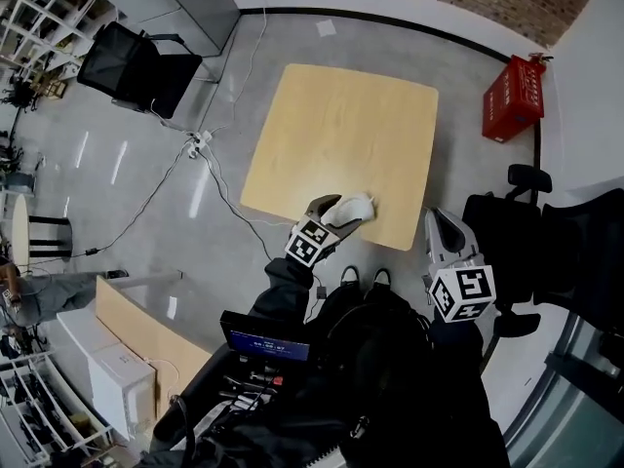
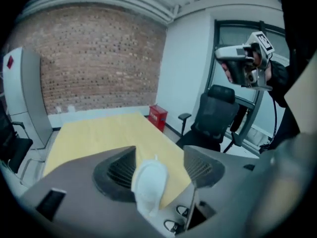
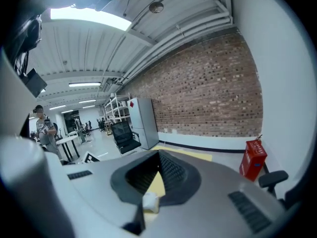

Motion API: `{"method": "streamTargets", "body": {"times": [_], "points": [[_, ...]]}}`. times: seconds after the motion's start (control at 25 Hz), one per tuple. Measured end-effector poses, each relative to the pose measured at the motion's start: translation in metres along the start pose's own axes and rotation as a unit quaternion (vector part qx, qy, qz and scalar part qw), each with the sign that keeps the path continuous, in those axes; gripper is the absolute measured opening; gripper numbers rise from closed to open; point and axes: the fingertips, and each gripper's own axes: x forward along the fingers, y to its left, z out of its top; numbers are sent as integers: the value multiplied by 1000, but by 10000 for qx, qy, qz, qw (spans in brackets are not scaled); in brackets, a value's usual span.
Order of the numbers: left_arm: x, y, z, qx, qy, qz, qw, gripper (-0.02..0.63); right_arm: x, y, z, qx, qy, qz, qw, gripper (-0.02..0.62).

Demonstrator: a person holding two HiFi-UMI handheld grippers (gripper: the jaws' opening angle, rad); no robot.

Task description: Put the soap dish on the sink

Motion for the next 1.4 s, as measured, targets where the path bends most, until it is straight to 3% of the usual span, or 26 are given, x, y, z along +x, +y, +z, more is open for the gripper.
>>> {"method": "streamTargets", "body": {"times": [0.04,0.12,0.2,0.24,0.4,0.52,0.6,0.72,0.88,1.04,1.24,1.4], "points": [[-13,2,16,-14,-270,133,9995,259,2,5,5,-21,-62,64,10000,5],[-42,7,48,-12,-836,435,9956,187,8,15,17,-81,-192,200,9996,5],[-70,12,79,31,-1324,772,9882,15,12,25,30,-146,-334,327,9988,5],[-83,14,93,43,-1525,909,9841,0,13,29,37,-176,-411,383,9983,5],[-128,17,141,-16,-2148,1467,9656,0,15,41,65,-224,-734,568,9954,5],[-162,25,160,-431,-2527,1883,9481,0,11,51,85,-301,-987,643,9926,5],[-181,28,170,-583,-2742,1951,9399,0,11,55,97,-311,-1121,640,9911,5],[-202,25,187,-385,-3002,2000,9319,0,12,54,107,-267,-1240,638,9899,5],[-225,30,201,-140,-3058,2591,9161,0,11,55,119,-260,-1388,722,9873,5],[-240,36,212,-440,-3215,2629,9086,0,11,62,131,-439,-1461,847,9847,5],[-251,34,227,-444,-3362,2722,9005,0,6,58,146,-531,-1626,840,9817,5],[-250,34,232,-509,-3311,2727,9019,0,4,60,153,-542,-1743,855,9795,5]]}}
